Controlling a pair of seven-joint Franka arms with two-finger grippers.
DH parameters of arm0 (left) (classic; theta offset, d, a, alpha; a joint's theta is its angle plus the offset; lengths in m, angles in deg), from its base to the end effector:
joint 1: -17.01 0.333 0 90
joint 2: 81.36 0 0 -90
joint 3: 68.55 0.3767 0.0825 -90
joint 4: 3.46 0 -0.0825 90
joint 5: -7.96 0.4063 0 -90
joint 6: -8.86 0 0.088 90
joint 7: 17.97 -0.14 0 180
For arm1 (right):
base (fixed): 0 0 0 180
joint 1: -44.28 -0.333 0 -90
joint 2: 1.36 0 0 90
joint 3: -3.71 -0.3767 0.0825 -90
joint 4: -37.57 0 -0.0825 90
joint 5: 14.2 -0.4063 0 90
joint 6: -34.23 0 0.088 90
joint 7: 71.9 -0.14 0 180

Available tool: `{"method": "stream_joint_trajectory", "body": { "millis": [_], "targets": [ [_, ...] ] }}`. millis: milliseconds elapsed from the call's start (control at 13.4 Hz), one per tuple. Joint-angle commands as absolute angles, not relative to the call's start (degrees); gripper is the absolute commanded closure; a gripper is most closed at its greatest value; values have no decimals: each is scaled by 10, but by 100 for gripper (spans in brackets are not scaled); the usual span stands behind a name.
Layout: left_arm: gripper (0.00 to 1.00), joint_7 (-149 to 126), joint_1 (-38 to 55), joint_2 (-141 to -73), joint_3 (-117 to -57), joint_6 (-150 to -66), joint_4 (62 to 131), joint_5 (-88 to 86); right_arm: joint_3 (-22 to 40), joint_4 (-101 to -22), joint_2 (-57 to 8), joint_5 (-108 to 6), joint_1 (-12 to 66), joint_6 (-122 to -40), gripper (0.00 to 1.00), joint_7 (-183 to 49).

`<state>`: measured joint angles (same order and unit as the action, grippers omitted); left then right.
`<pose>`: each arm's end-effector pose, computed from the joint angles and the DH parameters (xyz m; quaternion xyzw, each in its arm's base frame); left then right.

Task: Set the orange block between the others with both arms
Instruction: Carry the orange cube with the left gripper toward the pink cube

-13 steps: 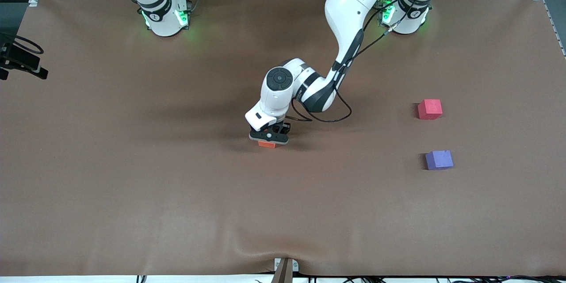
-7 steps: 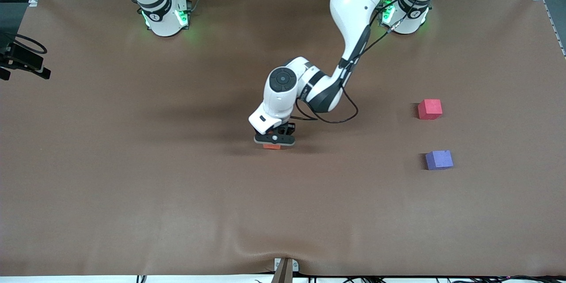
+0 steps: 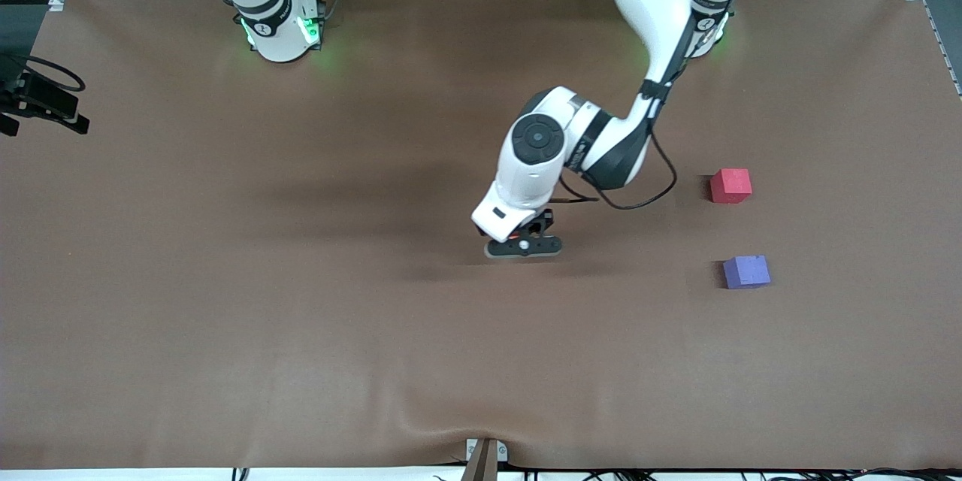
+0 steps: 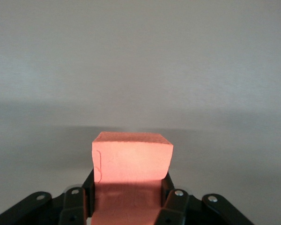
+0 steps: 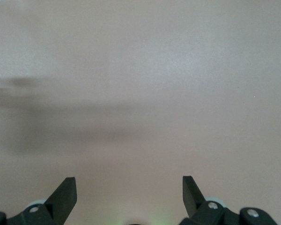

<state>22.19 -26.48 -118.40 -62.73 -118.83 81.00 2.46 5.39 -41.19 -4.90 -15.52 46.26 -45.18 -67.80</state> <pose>0.6088 -0.4957 0.3142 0.9977 0.0370 0.0374 0.0426 0.5771 -0.0327 0.6959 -0.9996 -0.0057 0.0244 0.0121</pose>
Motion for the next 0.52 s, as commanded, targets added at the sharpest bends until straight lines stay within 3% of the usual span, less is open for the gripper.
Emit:
{"method": "stream_joint_trajectory", "body": {
  "millis": [0, 447],
  "targets": [
    [81, 193, -230, -1096, -632, -1233, 934, 44, 66, -418, -36, -147, 450, -448, 0, -685],
    [81, 64, -105, -962, -634, -1236, 1088, 44, 71, -418, -36, -149, 441, -456, 0, -690]
  ]
}}
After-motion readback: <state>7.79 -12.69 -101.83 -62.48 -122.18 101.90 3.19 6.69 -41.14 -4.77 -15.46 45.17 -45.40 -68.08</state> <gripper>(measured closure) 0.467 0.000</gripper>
